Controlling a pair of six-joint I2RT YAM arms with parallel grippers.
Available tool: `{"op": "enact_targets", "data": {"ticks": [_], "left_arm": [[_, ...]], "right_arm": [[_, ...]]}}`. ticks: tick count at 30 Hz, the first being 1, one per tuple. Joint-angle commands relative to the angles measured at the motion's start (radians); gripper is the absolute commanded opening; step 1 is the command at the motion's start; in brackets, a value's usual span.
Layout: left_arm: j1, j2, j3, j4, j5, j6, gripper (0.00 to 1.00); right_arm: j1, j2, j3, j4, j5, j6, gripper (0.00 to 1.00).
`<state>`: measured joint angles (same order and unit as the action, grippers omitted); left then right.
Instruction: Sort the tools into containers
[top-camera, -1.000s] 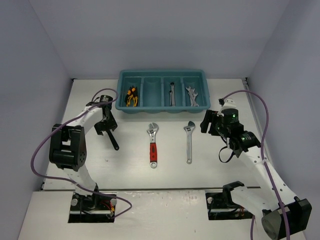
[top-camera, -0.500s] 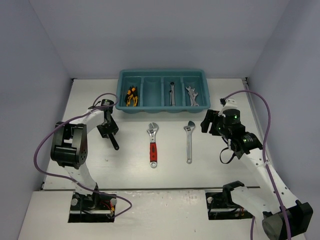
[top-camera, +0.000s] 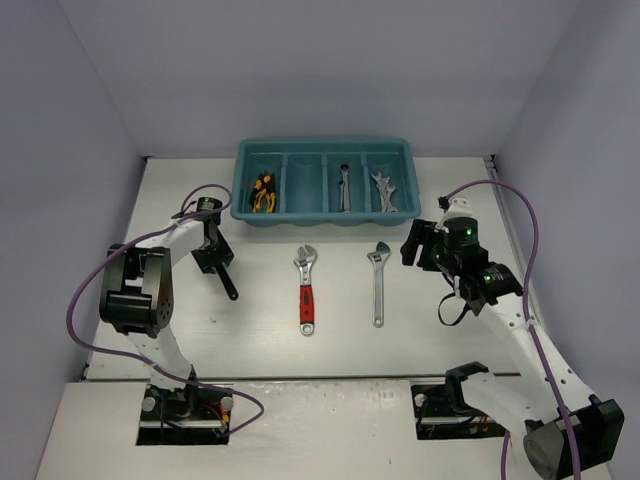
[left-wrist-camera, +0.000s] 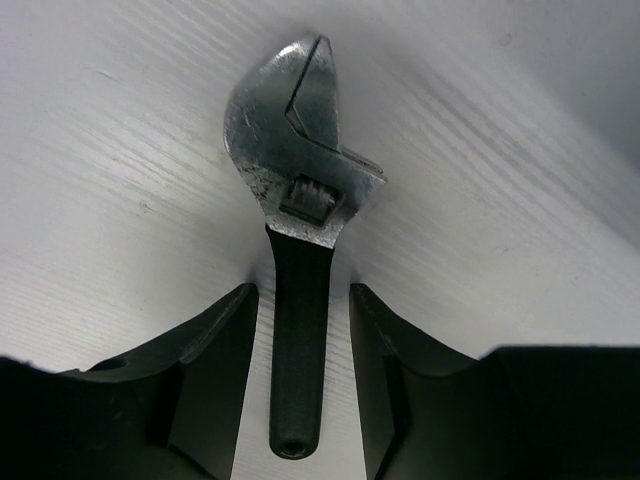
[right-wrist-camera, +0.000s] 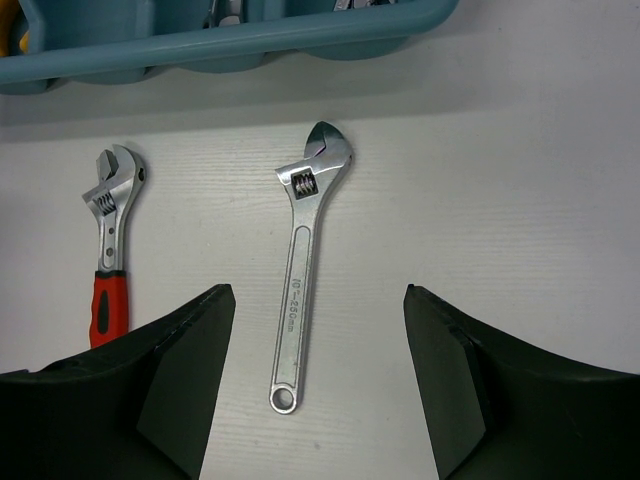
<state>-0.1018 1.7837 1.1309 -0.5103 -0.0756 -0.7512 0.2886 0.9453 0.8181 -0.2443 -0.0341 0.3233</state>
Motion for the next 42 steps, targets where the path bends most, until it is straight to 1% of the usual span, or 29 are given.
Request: {"op": "enact_targets", "data": {"ticks": [1, 6, 8, 10, 11, 13, 14, 16, 21, 27, 32, 37, 42], "left_arm": [[0.034, 0.035, -0.022, 0.020, -0.022, 0.020, 0.38], [0.036, 0.047, -0.017, 0.026, -0.013, 0.033, 0.38], [0.036, 0.054, -0.017, 0.030, -0.012, 0.039, 0.36], [0.036, 0.065, -0.015, 0.038, -0.012, 0.046, 0.28], [0.036, 0.070, -0.013, 0.042, -0.012, 0.051, 0.21], [0.036, 0.070, -0.003, 0.039, -0.023, 0.074, 0.04], [0.036, 0.064, 0.001, 0.034, -0.029, 0.082, 0.00], [0.036, 0.046, 0.005, 0.015, -0.050, 0.099, 0.00], [0.033, -0.089, 0.000, -0.056, -0.088, 0.138, 0.00], [0.030, -0.195, 0.021, -0.115, -0.046, 0.162, 0.00], [0.005, -0.257, 0.049, -0.148, -0.026, 0.170, 0.00], [-0.077, -0.272, 0.206, -0.183, 0.026, 0.182, 0.00], [-0.228, -0.173, 0.424, -0.180, 0.045, 0.202, 0.00]], "right_arm": [[-0.003, 0.007, 0.029, 0.039, -0.006, -0.004, 0.66], [-0.003, 0.007, 0.027, 0.040, -0.006, -0.002, 0.66], [-0.003, 0.008, 0.029, 0.039, -0.006, -0.001, 0.66], [-0.003, 0.010, 0.029, 0.040, -0.006, -0.001, 0.66], [-0.003, 0.010, 0.029, 0.039, -0.006, -0.002, 0.66], [-0.003, 0.009, 0.029, 0.039, -0.007, -0.001, 0.66], [-0.003, 0.008, 0.028, 0.039, -0.007, -0.001, 0.66], [-0.003, 0.005, 0.028, 0.039, -0.007, -0.001, 0.66], [-0.003, -0.005, 0.029, 0.039, -0.004, -0.001, 0.66], [-0.003, 0.021, 0.039, 0.040, 0.000, -0.004, 0.66], [-0.003, 0.027, 0.049, 0.040, 0.010, -0.004, 0.66], [-0.003, 0.020, 0.046, 0.040, 0.016, -0.001, 0.66], [-0.003, 0.014, 0.047, 0.037, 0.017, 0.002, 0.66]]}}
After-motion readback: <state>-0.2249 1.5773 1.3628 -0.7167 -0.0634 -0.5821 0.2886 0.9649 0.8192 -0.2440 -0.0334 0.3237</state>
